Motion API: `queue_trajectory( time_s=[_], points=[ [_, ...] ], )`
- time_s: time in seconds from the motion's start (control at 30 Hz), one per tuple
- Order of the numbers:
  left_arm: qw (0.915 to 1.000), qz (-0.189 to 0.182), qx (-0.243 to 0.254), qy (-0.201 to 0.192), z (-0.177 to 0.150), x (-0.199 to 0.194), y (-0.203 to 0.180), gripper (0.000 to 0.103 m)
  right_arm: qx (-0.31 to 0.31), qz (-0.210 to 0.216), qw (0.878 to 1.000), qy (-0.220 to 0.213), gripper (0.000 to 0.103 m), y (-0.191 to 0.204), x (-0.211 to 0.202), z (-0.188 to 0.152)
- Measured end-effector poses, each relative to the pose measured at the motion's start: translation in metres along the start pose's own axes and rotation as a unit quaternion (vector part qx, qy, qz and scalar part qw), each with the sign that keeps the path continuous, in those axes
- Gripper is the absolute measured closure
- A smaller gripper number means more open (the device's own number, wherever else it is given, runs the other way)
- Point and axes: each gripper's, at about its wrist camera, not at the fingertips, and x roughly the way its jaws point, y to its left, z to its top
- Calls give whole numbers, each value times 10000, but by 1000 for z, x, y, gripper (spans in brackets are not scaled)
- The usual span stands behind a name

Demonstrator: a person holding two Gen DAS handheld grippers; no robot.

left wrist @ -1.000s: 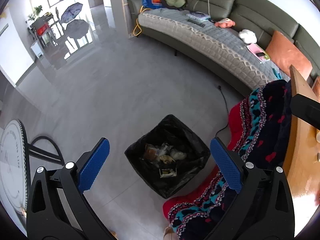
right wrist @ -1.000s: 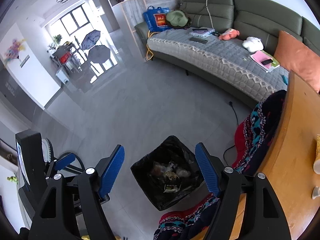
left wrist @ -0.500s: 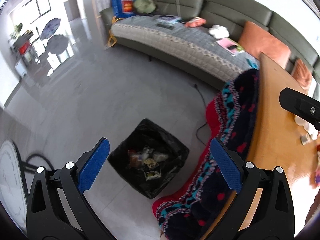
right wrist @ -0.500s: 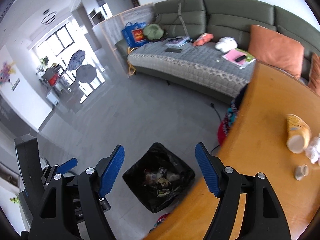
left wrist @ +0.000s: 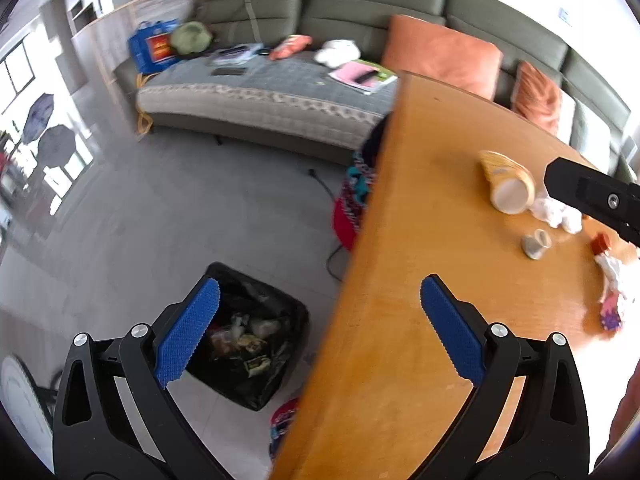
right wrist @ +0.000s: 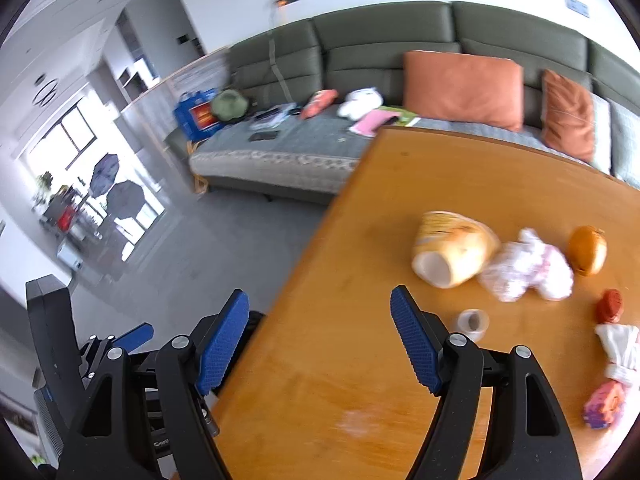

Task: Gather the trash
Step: 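Move both open grippers back toward the table, then grasp the small white cup with the left gripper while the right gripper grasps the clear plastic bag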

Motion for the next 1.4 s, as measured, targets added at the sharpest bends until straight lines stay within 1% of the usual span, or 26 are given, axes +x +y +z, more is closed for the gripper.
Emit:
queue_trajectory(
  time_s=[0.13, 0.33, 0.4, 0.5, 0.67, 0.8, 0.9, 0.93, 1.03, 1.13, 1.27, 1.3, 1.33, 1.37, 1.4],
  points=[
    [9997, -121, 220, 69, 5, 7, -34, 6, 229, -205, 9995, -10, 29, -40, -4, -1],
    [9978, -265, 567, 208, 13, 22, -81, 6, 506, -522, 9973, 73, 29, -98, 1, -1],
    [9969, -327, 667, 261, 11, 26, -98, 6, 594, -608, 9963, 142, 29, -118, 7, 0],
    [9959, -390, 733, 369, 13, 36, -119, 6, 542, -708, 9956, 287, 29, -138, 14, 2],
    [9954, -394, 732, 485, 16, 49, -141, 6, 252, -893, 9943, 532, 29, -169, 39, 10],
    [9950, -447, 714, 529, 19, 57, -156, 6, 83, -891, 9936, 689, 29, -186, 57, 13],
    [9941, -462, 795, 581, 19, 63, -169, 6, -177, -935, 9923, 786, 28, -192, 69, 14],
    [9936, -503, 802, 610, 18, 65, -171, 6, -284, -919, 9923, 784, 21, -193, 72, 14],
    [9932, -549, 760, 689, 15, 71, -180, 6, -508, -850, 9919, 791, 17, -194, 78, 15],
    [9929, -530, 751, 748, 13, 76, -187, 6, -839, -943, 9889, 778, 17, -192, 85, 17],
    [9923, -461, 881, 743, 14, 79, -200, 6, -1082, -1027, 9849, 879, 17, -195, 95, 23],
    [9920, -445, 920, 739, 14, 80, -204, 6, -1113, -1039, 9842, 900, 23, -197, 97, 25],
    [9919, -429, 935, 745, 14, 81, -207, 6, -1137, -1104, 9831, 920, 31, -199, 100, 28],
    [9921, -425, 921, 740, 15, 82, -210, 6, -1113, -1134, 9828, 941, 33, -203, 101, 31],
    [9923, -439, 897, 730, 16, 82, -211, 6, -1059, -1104, 9836, 957, 39, -205, 102, 33]
  ],
)
